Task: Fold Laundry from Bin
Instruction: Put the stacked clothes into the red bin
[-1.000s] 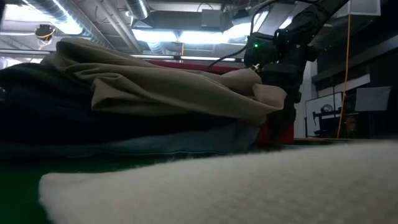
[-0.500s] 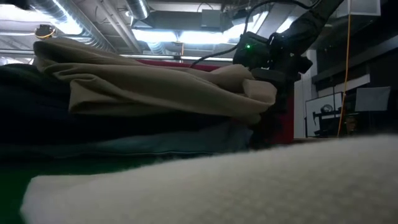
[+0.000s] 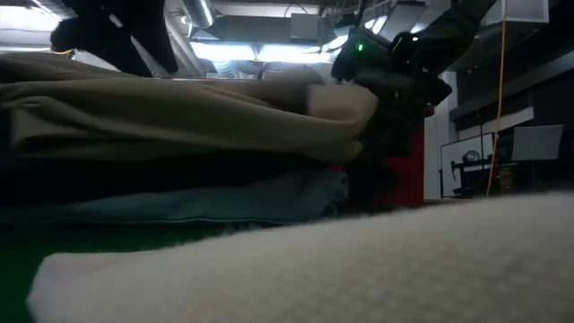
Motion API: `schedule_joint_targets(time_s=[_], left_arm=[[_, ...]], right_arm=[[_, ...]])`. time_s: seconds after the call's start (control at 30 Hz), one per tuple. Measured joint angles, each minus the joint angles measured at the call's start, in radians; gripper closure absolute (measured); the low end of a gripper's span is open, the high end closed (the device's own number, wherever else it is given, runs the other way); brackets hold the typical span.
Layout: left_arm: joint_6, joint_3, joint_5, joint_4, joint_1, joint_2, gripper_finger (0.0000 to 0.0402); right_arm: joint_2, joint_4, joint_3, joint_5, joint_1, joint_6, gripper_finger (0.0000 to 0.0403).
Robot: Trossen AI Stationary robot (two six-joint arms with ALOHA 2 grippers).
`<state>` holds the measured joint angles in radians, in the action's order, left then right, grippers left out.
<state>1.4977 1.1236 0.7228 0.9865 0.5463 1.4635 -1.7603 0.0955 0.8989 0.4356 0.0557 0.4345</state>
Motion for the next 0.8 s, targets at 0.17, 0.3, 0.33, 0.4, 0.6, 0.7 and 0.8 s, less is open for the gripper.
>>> schedule_joint_targets(time_s=[0.17,0.3,0.33,0.4,0.6,0.7,0.8], left_arm=[[-0.017,0.000,-0.052,0.092,-0.060,0.000,0.0202],[-0.017,-0.010,-0.115,0.109,-0.092,0.003,0.0202],[-0.020,-0.015,-0.139,0.110,-0.097,0.005,0.0202],[-0.044,-0.019,-0.179,0.110,-0.106,0.009,0.0202],[-0.069,-0.021,-0.193,0.112,-0.106,0.010,0.0202],[-0.070,-0.021,-0.193,0.112,-0.106,0.010,0.0202],[-0.070,-0.021,-0.191,0.112,-0.106,0.010,0.0202]], right_arm=[[0.000,-0.104,0.000,-0.002,-0.054,0.039,0.0095],[0.002,-0.151,0.000,-0.062,-0.092,0.075,0.0095],[0.002,-0.151,0.000,-0.078,-0.098,0.083,0.0095],[0.002,-0.143,0.000,-0.086,-0.104,0.088,0.0095],[0.026,-0.049,0.000,-0.088,-0.093,0.083,0.0095],[0.047,0.002,0.000,-0.139,-0.082,0.063,0.0095],[0.059,0.045,0.001,-0.281,-0.081,0.055,0.0095]])
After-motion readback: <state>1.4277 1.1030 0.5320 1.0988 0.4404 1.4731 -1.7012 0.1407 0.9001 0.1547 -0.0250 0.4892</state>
